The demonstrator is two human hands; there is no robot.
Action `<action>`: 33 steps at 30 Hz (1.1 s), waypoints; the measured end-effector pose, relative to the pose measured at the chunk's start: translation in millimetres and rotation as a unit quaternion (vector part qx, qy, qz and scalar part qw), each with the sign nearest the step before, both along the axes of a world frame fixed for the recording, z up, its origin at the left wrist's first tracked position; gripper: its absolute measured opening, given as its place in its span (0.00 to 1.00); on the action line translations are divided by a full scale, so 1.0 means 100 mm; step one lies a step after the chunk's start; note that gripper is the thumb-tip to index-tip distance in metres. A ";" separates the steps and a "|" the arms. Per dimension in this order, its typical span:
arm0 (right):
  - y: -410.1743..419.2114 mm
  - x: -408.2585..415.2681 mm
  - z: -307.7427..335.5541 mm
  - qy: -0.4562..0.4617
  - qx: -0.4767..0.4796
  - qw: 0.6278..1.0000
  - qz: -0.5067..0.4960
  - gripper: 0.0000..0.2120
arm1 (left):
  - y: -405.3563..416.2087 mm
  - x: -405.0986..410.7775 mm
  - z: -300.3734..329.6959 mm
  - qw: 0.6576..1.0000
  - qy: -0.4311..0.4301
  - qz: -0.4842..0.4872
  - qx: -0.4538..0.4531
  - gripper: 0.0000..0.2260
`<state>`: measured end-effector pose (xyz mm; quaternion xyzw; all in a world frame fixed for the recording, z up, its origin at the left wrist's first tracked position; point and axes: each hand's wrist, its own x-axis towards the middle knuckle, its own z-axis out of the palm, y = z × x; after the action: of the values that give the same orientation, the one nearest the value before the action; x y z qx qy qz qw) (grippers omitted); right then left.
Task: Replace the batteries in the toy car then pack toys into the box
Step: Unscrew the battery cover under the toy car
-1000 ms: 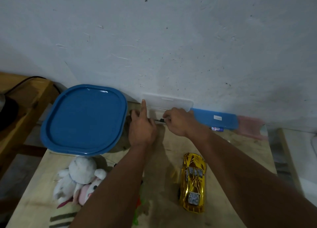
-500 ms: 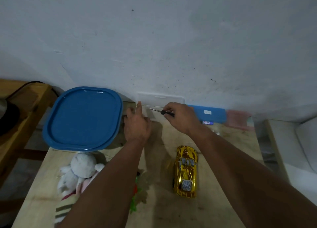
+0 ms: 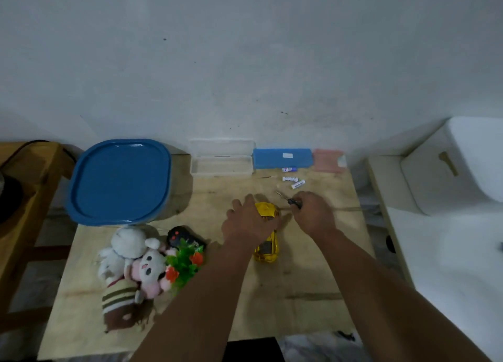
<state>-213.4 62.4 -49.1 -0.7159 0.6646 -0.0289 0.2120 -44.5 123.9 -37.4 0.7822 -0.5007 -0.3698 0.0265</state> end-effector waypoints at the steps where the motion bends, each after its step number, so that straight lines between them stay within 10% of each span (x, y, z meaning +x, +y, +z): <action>1: 0.03 -0.03 -0.05 -0.010 0.007 1.000 0.000 0.06 | 0.05 -0.09 -0.04 1.000 0.001 -0.005 0.009 0.50; 14: 0.16 -0.05 -0.33 0.008 -0.036 0.999 0.001 0.13 | 0.23 -0.18 -0.20 1.000 -0.022 0.001 -0.020 0.51; 19: 0.24 -0.06 -0.14 0.023 -0.013 1.000 -0.016 0.17 | 0.28 0.05 0.08 0.985 0.128 0.091 -0.068 0.49; 25: 0.48 -0.02 0.51 -0.125 -0.081 0.988 -0.051 0.13 | 0.46 0.40 0.78 0.843 0.451 0.292 -0.038 0.20; 29: 0.69 0.23 1.22 -0.256 -0.110 0.960 0.028 0.09 | 0.69 0.55 1.18 0.714 0.622 0.321 -0.019 0.24; 33: 0.92 0.51 1.80 -0.291 -0.096 0.943 0.131 0.11 | 0.86 0.57 1.47 0.679 0.677 0.278 -0.058 0.25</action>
<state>-161.9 154.4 130.7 -0.7742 0.4678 -0.2719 0.3284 12.2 210.4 110.0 0.4187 -0.1258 -0.7444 0.5048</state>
